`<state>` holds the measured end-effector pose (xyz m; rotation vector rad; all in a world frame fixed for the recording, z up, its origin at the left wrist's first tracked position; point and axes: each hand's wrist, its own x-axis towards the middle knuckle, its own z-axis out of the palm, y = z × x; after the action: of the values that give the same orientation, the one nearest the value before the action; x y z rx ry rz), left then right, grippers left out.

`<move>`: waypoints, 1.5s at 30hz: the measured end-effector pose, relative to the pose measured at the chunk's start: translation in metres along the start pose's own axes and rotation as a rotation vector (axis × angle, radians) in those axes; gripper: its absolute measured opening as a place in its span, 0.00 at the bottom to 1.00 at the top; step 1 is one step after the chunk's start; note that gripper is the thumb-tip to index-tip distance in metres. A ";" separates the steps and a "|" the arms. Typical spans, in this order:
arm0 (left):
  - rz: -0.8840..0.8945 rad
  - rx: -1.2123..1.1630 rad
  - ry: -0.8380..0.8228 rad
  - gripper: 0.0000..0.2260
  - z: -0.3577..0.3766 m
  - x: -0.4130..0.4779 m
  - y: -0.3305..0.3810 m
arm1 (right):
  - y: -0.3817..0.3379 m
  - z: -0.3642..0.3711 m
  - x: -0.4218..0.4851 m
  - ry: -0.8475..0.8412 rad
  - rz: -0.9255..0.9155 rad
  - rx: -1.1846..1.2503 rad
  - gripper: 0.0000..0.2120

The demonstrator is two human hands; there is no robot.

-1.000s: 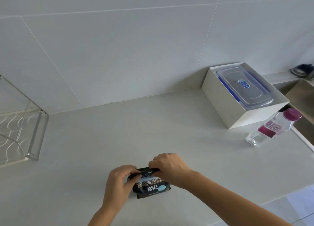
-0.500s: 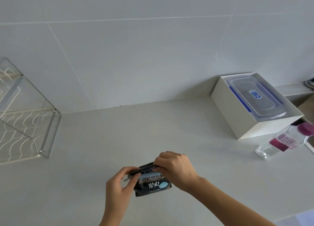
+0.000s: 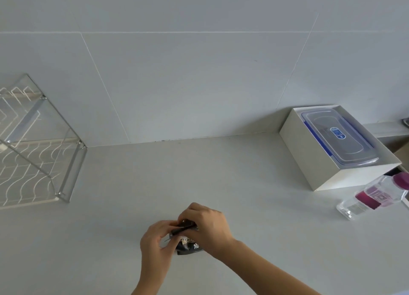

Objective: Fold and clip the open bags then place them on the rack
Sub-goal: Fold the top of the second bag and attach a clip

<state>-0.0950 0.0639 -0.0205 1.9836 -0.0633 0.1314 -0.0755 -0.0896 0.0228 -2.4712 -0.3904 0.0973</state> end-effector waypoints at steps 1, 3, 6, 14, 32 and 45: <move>0.010 0.020 0.014 0.08 -0.001 0.000 -0.003 | -0.002 0.002 0.002 0.000 -0.003 -0.001 0.07; 0.016 0.053 0.034 0.04 -0.002 -0.002 -0.004 | -0.003 0.003 0.003 -0.007 -0.009 0.018 0.05; 0.077 0.135 0.076 0.10 0.001 -0.004 -0.005 | 0.006 0.002 -0.002 0.006 0.066 0.156 0.04; -0.142 -0.081 -0.061 0.12 0.001 0.010 -0.019 | 0.025 -0.014 -0.007 0.068 0.117 0.366 0.05; -0.611 -0.120 -0.401 0.15 0.010 0.048 -0.011 | 0.073 -0.017 0.000 -0.165 0.779 0.735 0.16; -0.440 -0.280 -0.388 0.18 -0.051 0.075 0.026 | 0.002 -0.028 0.051 0.004 0.677 0.902 0.16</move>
<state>-0.0263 0.1013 0.0328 1.6751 0.1006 -0.5216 -0.0220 -0.0918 0.0455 -1.6005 0.4352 0.4379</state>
